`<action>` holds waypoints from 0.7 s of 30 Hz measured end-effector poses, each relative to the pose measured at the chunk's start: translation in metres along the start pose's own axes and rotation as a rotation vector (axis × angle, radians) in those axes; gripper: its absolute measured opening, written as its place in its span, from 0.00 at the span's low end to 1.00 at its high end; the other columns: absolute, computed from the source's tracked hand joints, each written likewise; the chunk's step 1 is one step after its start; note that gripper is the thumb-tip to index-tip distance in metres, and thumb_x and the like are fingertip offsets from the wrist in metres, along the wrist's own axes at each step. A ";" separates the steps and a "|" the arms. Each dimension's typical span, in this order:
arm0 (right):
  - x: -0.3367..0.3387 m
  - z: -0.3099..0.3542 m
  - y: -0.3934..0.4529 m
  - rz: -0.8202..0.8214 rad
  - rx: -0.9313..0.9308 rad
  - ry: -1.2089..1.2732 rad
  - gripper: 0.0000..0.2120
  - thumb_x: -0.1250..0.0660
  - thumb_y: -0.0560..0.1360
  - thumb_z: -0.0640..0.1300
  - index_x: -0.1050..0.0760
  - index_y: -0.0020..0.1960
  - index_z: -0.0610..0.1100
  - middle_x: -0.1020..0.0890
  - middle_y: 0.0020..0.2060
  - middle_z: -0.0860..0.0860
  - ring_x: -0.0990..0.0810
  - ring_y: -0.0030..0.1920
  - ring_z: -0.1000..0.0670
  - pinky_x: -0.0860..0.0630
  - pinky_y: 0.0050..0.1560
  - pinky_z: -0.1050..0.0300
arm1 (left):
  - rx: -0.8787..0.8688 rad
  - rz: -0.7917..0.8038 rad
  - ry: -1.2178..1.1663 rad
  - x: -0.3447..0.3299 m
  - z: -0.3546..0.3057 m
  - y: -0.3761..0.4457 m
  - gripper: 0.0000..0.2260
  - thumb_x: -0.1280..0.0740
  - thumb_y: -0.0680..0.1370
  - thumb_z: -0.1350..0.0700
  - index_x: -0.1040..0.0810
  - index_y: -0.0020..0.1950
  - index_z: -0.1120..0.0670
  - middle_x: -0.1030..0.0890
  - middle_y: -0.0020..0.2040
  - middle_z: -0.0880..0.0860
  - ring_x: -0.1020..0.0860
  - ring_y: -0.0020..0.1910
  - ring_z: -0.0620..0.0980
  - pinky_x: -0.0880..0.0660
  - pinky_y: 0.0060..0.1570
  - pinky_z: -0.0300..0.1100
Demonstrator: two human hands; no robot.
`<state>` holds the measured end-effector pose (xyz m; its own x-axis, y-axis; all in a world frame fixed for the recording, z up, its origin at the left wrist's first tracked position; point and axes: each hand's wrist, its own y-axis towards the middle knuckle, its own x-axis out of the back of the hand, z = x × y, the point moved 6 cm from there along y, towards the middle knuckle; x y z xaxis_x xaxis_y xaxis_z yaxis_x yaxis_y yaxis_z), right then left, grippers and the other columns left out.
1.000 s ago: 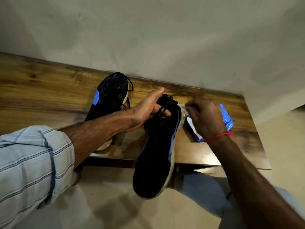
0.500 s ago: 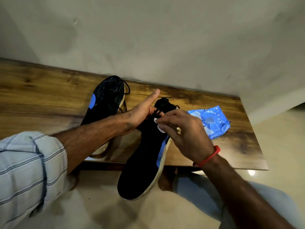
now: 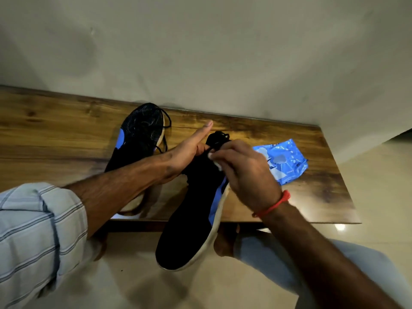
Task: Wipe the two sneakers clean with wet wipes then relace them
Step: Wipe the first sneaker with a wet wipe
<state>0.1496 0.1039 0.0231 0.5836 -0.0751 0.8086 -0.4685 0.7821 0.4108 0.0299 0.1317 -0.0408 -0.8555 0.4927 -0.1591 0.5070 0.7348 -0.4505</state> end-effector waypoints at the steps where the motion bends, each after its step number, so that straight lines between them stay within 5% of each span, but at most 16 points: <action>1: 0.008 -0.023 0.003 -0.018 -0.079 -0.046 0.07 0.32 0.75 0.36 0.16 0.49 0.39 0.18 0.44 0.43 0.20 0.46 0.45 0.31 0.50 0.65 | 0.001 -0.032 0.035 0.002 0.000 -0.002 0.42 0.52 0.76 0.24 0.19 0.50 0.59 0.19 0.41 0.56 0.22 0.38 0.53 0.27 0.42 0.45; 5: 0.024 -0.088 -0.007 0.002 -0.411 -0.052 0.06 0.31 0.74 0.38 0.15 0.46 0.44 0.15 0.43 0.48 0.17 0.47 0.45 0.29 0.50 0.60 | -0.011 -0.121 0.156 0.003 -0.003 -0.005 0.35 0.48 0.76 0.27 0.15 0.47 0.54 0.13 0.44 0.52 0.16 0.47 0.53 0.22 0.57 0.48; 9: 0.028 -0.093 -0.012 -0.075 -0.575 0.188 0.07 0.29 0.75 0.41 0.17 0.48 0.52 0.16 0.39 0.57 0.19 0.36 0.53 0.22 0.44 0.53 | -0.075 -0.060 0.260 -0.002 -0.012 -0.010 0.13 0.29 0.74 0.41 0.17 0.44 0.51 0.16 0.38 0.45 0.18 0.39 0.43 0.24 0.37 0.34; 14: 0.051 -0.084 -0.007 -0.188 -0.599 0.355 0.09 0.30 0.77 0.38 0.17 0.55 0.46 0.15 0.45 0.50 0.18 0.35 0.51 0.19 0.42 0.47 | -0.125 -0.140 0.396 0.003 -0.032 -0.015 0.04 0.27 0.78 0.51 0.17 0.47 0.51 0.16 0.40 0.45 0.16 0.40 0.43 0.23 0.38 0.34; 17: 0.074 -0.066 -0.001 -0.291 -0.496 0.406 0.07 0.31 0.78 0.39 0.17 0.55 0.45 0.16 0.47 0.45 0.17 0.39 0.51 0.21 0.44 0.56 | -0.179 -0.177 0.364 0.005 -0.052 -0.020 0.04 0.30 0.79 0.56 0.17 0.52 0.52 0.16 0.45 0.50 0.17 0.43 0.48 0.23 0.43 0.42; 21: 0.071 -0.039 0.006 -0.193 -0.336 0.295 0.09 0.33 0.78 0.46 0.17 0.55 0.47 0.17 0.50 0.48 0.18 0.51 0.55 0.23 0.54 0.60 | -0.203 -0.261 0.286 0.009 -0.056 -0.019 0.09 0.34 0.79 0.59 0.19 0.55 0.49 0.17 0.47 0.53 0.19 0.46 0.50 0.25 0.45 0.46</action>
<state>0.2141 0.1276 0.0669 0.8247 -0.0976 0.5571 -0.1217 0.9313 0.3434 0.0189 0.1480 0.0155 -0.9086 0.3664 0.2003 0.3122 0.9146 -0.2571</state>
